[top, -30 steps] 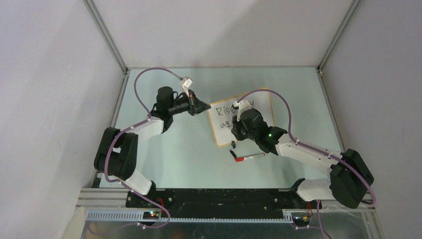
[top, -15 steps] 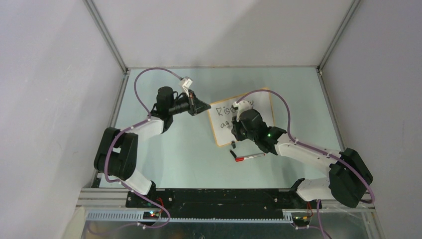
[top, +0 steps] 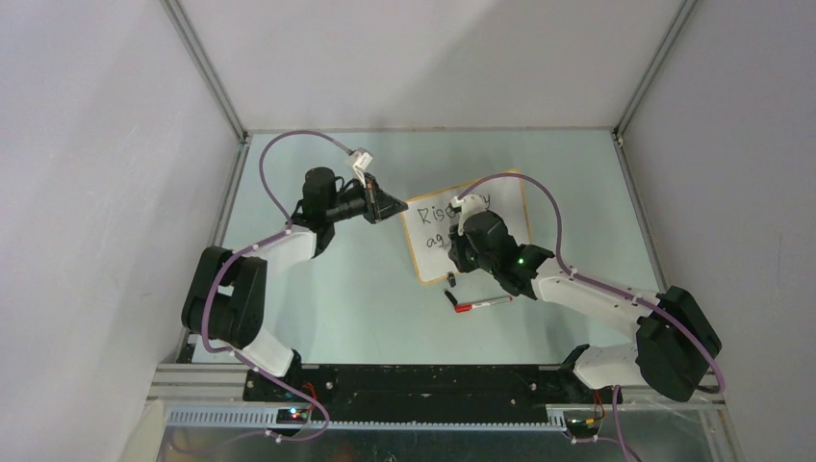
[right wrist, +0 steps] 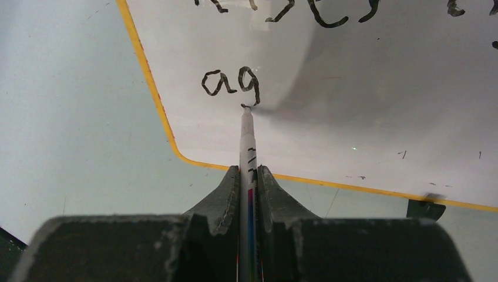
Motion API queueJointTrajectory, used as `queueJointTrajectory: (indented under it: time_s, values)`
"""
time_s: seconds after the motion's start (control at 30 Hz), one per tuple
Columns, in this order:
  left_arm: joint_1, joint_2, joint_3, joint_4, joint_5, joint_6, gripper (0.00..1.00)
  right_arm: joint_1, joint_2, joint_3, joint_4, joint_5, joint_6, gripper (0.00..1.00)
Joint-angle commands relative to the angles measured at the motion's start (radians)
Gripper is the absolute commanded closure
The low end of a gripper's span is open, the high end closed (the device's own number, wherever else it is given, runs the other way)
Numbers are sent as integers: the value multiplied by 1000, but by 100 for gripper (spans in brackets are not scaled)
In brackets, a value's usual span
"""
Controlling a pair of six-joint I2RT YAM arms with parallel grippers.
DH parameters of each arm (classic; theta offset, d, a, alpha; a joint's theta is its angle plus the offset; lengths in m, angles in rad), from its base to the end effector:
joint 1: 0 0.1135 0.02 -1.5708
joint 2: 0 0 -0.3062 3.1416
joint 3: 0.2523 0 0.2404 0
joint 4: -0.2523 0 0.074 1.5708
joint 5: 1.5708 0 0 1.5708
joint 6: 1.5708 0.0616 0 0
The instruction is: Write a sentence on the whiteboard
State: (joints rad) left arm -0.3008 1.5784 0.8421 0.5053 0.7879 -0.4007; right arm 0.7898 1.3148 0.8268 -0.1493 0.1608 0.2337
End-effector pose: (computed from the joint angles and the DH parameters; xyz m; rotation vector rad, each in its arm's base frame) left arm 0.3208 -0.1452 0.2809 0.5026 1.8292 -1.1938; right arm 0.2073 0.1952 0.2734 -0.5238 2.1642 0.3927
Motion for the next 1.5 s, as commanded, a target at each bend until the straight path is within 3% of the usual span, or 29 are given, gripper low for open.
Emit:
queueJointTrajectory:
  time_s: [0.0,1.1,1.47]
  values:
    - [-17,-23,26,-39,-6,43,97,-13,-4,11,3,48,-1,100]
    - [-18,-26,25,-40,-5,44,97,-38,-4,33,33,30,1,100]
    - [-17,-16,29,-38,-7,44,97,-35,-79,34,18,20,-7,100]
